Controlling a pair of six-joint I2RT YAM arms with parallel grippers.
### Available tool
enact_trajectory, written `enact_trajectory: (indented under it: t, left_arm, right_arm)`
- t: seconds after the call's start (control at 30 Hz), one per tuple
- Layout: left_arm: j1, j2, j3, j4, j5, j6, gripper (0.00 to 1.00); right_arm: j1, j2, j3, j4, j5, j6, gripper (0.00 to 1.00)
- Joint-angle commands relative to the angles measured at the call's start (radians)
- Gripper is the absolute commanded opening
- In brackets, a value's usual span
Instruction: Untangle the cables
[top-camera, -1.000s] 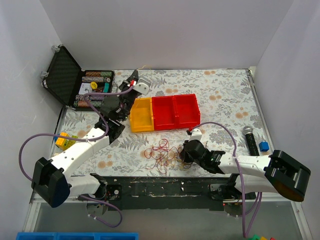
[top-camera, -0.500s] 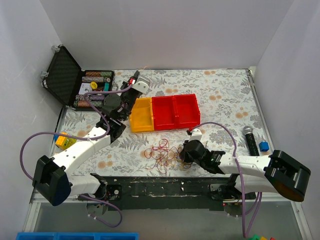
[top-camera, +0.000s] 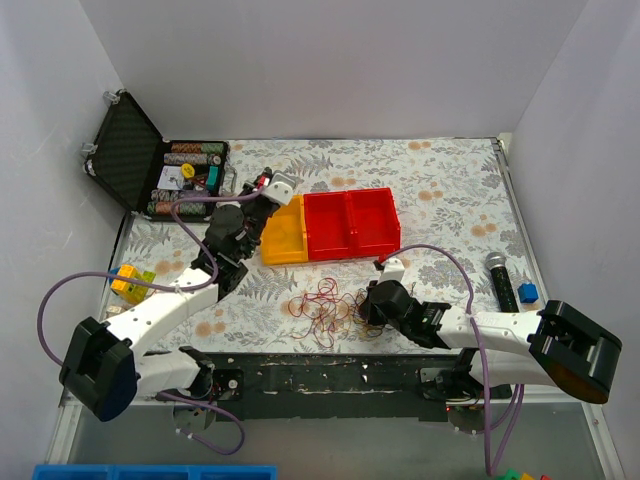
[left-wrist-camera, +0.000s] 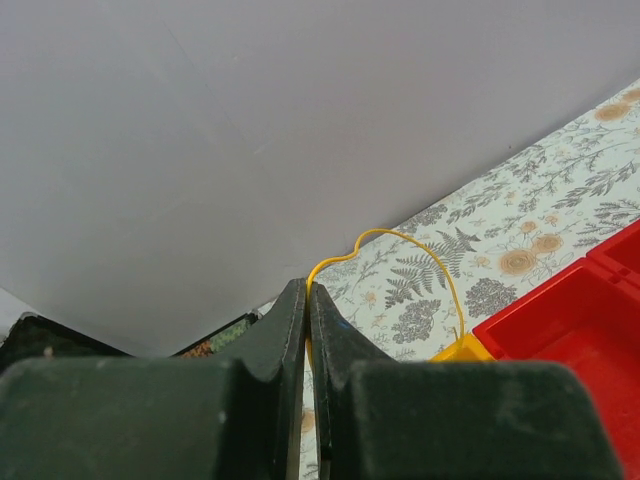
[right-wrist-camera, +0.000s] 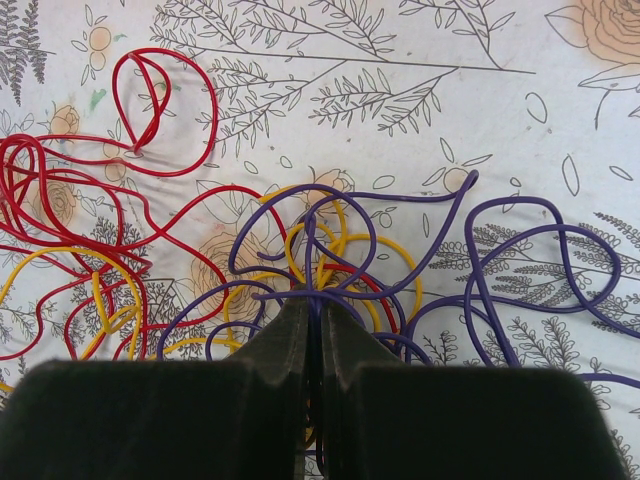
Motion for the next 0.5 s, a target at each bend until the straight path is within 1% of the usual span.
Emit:
enact_trajectory:
  t: [0.0, 0.27, 0.47]
  left_arm:
    - [0.005, -0.050, -0.031, -0.035, -0.023, -0.002, 0.00]
    - [0.005, -0.004, -0.075, -0.154, -0.035, -0.018, 0.00]
    - [0.005, 0.099, -0.052, -0.210, -0.077, -0.033, 0.00]
  right_arm:
    - [0.006, 0.018, -0.033, -0.058, -0.023, -0.001, 0.01]
    - [0.005, 0.021, -0.033, -0.061, -0.021, 0.001, 0.01]
    - [0.005, 0.029, -0.025, -0.064, -0.023, -0.005, 0.01]
